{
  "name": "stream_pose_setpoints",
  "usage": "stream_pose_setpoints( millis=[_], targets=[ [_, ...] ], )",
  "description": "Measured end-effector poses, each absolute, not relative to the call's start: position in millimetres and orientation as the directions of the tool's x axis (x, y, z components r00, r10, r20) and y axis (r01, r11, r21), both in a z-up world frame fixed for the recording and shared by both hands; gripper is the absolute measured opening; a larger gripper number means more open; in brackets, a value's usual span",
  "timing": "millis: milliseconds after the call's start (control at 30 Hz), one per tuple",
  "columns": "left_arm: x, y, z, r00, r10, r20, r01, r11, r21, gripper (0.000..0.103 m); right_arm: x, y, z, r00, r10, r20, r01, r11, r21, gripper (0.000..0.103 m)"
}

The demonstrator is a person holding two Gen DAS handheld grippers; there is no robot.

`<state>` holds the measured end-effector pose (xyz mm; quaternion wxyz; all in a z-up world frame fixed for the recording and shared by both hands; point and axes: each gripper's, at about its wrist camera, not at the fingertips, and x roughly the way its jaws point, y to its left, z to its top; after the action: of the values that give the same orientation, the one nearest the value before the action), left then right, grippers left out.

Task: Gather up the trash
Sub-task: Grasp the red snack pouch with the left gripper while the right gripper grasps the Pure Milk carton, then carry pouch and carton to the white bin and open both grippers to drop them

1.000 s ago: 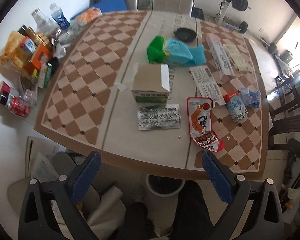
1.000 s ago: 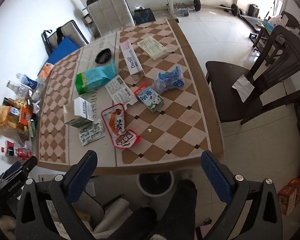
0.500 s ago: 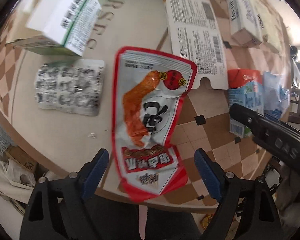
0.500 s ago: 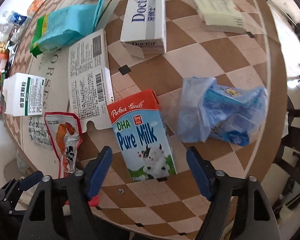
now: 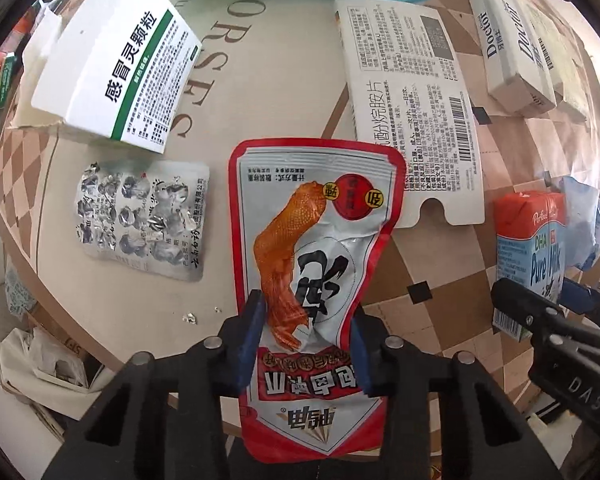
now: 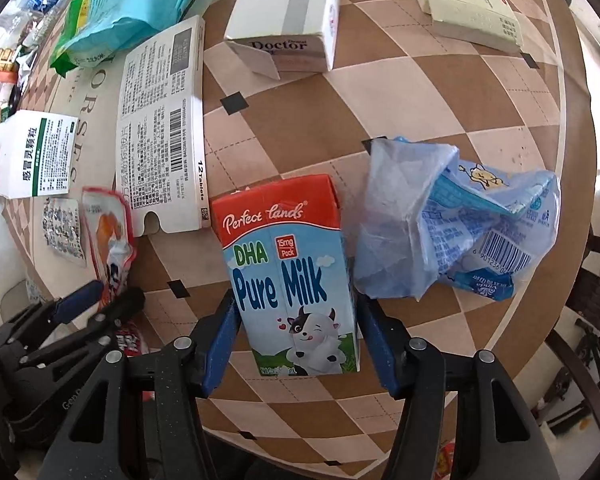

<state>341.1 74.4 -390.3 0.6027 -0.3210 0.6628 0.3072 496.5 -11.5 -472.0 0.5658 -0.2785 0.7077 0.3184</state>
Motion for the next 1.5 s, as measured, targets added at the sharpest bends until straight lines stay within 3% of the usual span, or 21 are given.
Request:
stream_pose_setpoints(
  millis=[67,333,767,1133,1367,1500],
  targets=[
    [343.2,73.1,-384.9,-0.057,-0.031,-0.998,-0.793,0.608,0.026,0.031,492.9,-9.4,-472.9,-0.183,-0.044,-0.982,-0.766,0.633,0.114,0.057],
    [328.1,44.6,-364.9,0.001,0.012,-1.000,-0.773,0.635,0.007,0.015,464.2,-28.3,-463.0,-0.187,0.000,-0.982,-0.740,0.658,0.141,0.055],
    [232.8,25.9,-358.0,0.155,-0.055,-0.986,-0.801,0.577,-0.158,0.010,390.6,-57.2,-423.9,-0.126,0.084,-0.988,-0.696,0.703,0.149,0.055],
    [173.5,26.5,-301.7,0.251,-0.024,-0.968,-0.770,0.601,-0.214,0.009,364.4,-90.0,-404.3,-0.148,0.204,-0.968,-0.635,0.731,0.251,0.055],
    [143.6,-4.4,-343.8,0.270,-0.088,-0.959,-0.757,0.597,-0.268,0.009,304.8,-126.5,-400.4,-0.141,0.218,-0.966,-0.671,0.696,0.255,0.055],
    [118.6,-14.7,-409.0,0.217,-0.184,-0.959,-0.795,0.536,-0.283,0.009,256.5,-155.2,-440.1,-0.173,0.169,-0.970,-0.659,0.712,0.241,0.055]
  ],
)
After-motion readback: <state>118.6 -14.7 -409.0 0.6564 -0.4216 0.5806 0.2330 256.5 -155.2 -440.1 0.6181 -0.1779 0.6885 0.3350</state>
